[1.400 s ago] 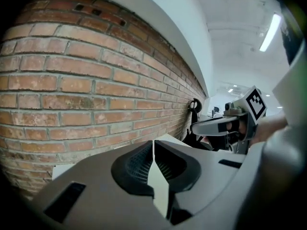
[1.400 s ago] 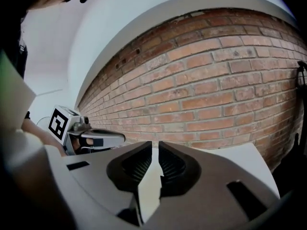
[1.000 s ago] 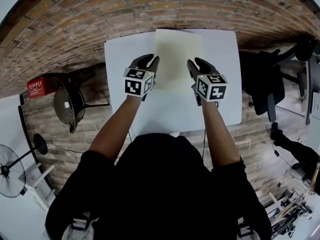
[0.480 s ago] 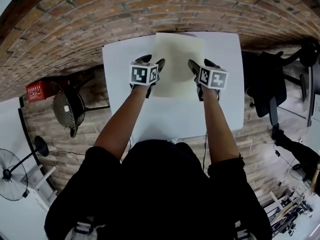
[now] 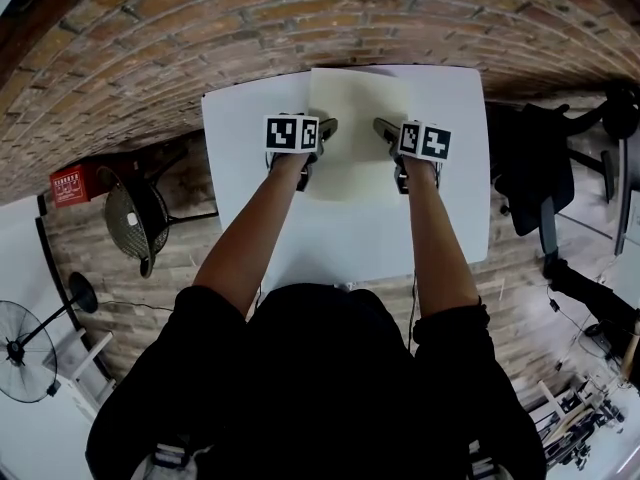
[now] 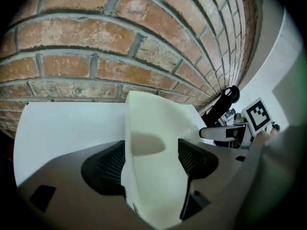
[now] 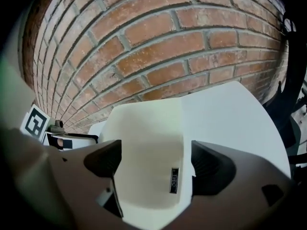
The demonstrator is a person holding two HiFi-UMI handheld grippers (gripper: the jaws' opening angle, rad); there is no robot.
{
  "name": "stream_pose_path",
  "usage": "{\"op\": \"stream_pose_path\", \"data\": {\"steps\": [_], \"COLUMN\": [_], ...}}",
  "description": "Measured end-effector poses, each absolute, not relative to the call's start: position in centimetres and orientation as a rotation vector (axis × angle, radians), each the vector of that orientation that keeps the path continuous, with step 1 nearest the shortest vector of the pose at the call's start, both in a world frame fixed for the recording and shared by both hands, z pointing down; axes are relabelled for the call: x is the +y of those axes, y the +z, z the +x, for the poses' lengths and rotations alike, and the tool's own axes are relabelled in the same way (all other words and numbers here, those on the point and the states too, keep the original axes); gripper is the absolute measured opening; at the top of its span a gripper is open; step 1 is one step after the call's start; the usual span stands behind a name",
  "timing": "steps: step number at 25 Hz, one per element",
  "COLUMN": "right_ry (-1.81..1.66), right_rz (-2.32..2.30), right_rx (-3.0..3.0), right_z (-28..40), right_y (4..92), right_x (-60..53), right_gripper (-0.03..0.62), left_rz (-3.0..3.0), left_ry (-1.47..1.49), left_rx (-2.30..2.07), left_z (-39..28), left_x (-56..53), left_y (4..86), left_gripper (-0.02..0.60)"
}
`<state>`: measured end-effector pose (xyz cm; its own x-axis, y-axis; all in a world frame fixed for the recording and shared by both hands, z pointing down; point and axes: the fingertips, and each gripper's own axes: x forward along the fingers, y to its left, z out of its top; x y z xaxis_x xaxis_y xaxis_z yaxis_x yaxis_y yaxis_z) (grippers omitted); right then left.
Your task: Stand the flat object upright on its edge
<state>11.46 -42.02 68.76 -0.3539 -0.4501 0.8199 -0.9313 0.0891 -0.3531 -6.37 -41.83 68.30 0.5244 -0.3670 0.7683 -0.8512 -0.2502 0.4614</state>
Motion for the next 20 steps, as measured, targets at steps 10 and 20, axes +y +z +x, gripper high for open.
{"op": "stream_pose_path", "data": {"steps": [10,20], "right_ry": [1.383,1.402], "right_rz": [1.273,1.261], "right_rx": [-1.772,-1.736], "right_z": [11.1,10.7], "right_y": [72.1,72.6], "right_x": [-41.2,-41.1], "right_gripper": [0.452,0.410], "left_rz": [1.728,1.735], "left_ry": [0.702,0.779], "left_rx": [-0.991,-1.074], "left_z": [-5.9,-6.0], "left_x": [-41.6,-41.5], "left_y": [70.4,70.8], "left_gripper": [0.331,0.331]}}
